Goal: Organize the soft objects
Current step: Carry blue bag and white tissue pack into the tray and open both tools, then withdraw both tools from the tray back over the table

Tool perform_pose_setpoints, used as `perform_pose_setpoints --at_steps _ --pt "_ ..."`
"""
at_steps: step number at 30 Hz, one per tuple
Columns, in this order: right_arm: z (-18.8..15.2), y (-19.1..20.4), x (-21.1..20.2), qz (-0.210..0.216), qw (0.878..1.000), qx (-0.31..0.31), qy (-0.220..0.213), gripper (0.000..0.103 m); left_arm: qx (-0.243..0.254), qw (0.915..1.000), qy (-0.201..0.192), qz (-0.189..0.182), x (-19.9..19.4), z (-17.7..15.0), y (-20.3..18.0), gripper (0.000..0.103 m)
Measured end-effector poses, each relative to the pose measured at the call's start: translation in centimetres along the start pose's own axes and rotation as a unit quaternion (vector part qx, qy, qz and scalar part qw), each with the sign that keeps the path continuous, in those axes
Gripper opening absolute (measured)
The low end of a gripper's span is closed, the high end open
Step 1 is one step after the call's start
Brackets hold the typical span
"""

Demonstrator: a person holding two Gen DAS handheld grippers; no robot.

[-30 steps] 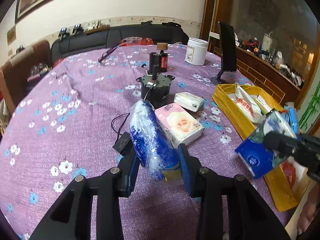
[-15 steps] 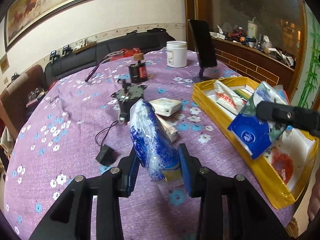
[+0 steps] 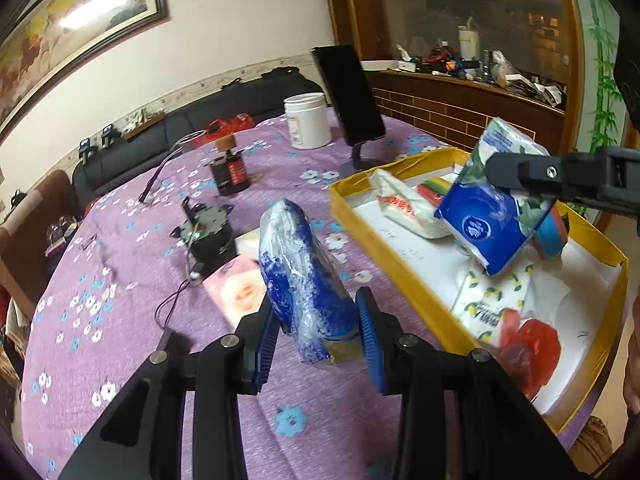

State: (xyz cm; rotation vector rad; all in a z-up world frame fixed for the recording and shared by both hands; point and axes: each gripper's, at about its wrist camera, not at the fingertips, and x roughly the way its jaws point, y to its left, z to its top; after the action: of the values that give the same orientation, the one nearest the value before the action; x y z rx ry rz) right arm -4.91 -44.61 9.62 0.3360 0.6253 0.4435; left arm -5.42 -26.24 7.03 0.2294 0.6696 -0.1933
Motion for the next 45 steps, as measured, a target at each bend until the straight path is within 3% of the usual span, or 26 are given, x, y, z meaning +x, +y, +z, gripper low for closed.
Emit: perform_pose_setpoints --at_steps 10,18,26,33,35,37,39,45 --pt "2.0 -3.0 -0.9 -0.018 0.999 0.02 -0.017 0.021 0.03 0.9993 -0.004 -0.02 0.5 1.4 -3.3 0.037" --pt "5.0 -6.2 0.1 -0.042 0.998 0.044 -0.023 0.021 0.068 0.9958 -0.003 -0.061 0.9 1.5 -7.5 0.037" --pt "6.7 -9.5 3.3 -0.056 0.995 0.085 0.021 0.021 0.098 0.9915 -0.001 -0.085 1.4 1.3 -10.6 0.037" --pt "5.9 -11.2 6.1 -0.046 0.989 0.12 0.068 0.023 0.113 0.9882 -0.008 -0.104 1.1 1.2 -12.0 0.037" --pt "5.9 -11.2 6.0 -0.054 0.989 0.117 0.071 0.028 0.107 0.9884 -0.009 -0.108 1.1 1.2 -11.8 0.038" --pt "6.2 -11.1 5.3 -0.067 0.99 0.111 0.06 0.05 0.101 0.9885 -0.005 -0.113 1.2 1.3 -11.7 0.039" --pt "6.6 -10.8 4.4 -0.091 0.99 0.1 0.04 0.064 0.095 0.9885 -0.003 -0.117 1.2 1.4 -11.5 0.042" --pt "7.3 -10.0 1.8 -0.098 0.991 0.094 0.006 0.066 0.092 0.9882 -0.017 -0.121 0.4 1.6 -11.2 0.054"
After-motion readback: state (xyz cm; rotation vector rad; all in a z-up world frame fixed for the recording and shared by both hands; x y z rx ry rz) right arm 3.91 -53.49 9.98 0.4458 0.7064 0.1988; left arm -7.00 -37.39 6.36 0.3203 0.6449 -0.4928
